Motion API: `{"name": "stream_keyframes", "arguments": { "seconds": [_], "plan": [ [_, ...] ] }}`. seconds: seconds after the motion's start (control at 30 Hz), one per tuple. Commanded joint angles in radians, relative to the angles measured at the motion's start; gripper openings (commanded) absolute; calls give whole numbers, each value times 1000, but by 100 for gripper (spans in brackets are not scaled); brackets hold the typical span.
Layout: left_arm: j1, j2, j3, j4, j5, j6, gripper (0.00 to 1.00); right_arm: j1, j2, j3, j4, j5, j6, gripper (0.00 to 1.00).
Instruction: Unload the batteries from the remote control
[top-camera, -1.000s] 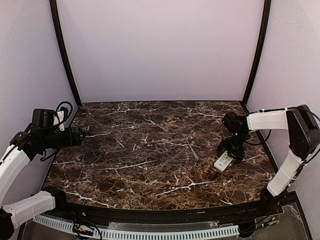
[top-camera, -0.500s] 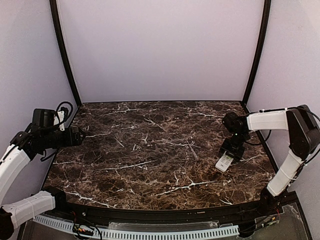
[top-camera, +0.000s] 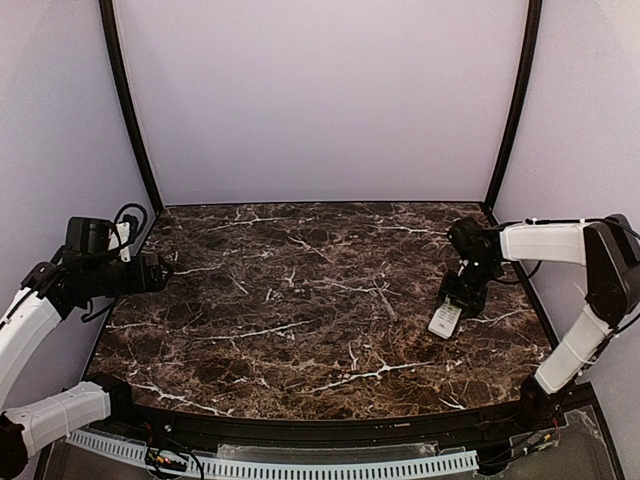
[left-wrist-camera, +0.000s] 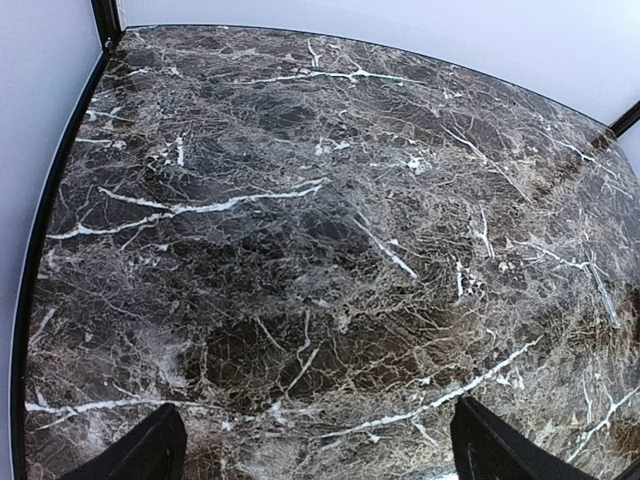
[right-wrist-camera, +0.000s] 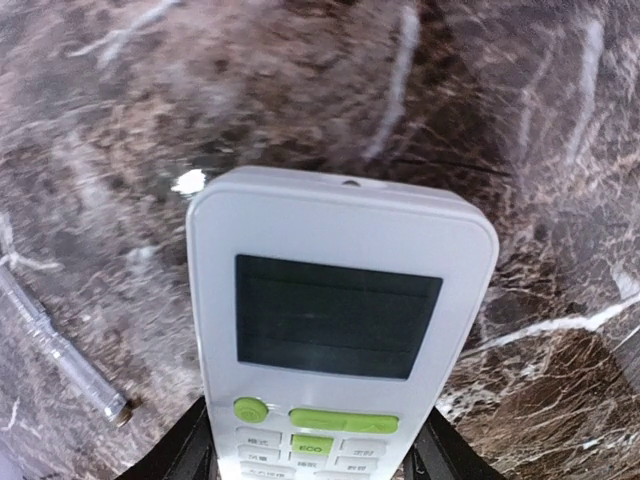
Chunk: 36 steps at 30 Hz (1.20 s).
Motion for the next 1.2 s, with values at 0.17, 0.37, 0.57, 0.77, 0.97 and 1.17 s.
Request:
{"name": "stream_keyframes", "arguments": {
  "seconds": [0.17, 0.37, 0.57, 0.77, 0.97, 1.17],
  "plan": [
    [8, -24, -33, 82, 180, 36, 99, 12, -208, 11, 163, -227, -183, 36],
    [9, -71, -58, 205, 359, 4, 98, 42, -256, 14, 251, -423, -238, 36],
    [9, -81, -84, 358, 476, -66, 99, 132, -271, 40, 343, -593, -286, 37],
    [8, 27, -70, 510, 755, -199, 97, 248, -286, 69, 437, -684, -349, 38],
    [-37, 92, -139, 772, 899, -390, 96, 333, -283, 70, 592, -753, -339, 40],
    [-103, 149, -149, 962, 927, -529, 96, 403, -241, 98, 711, -793, -328, 43]
  ]
}}
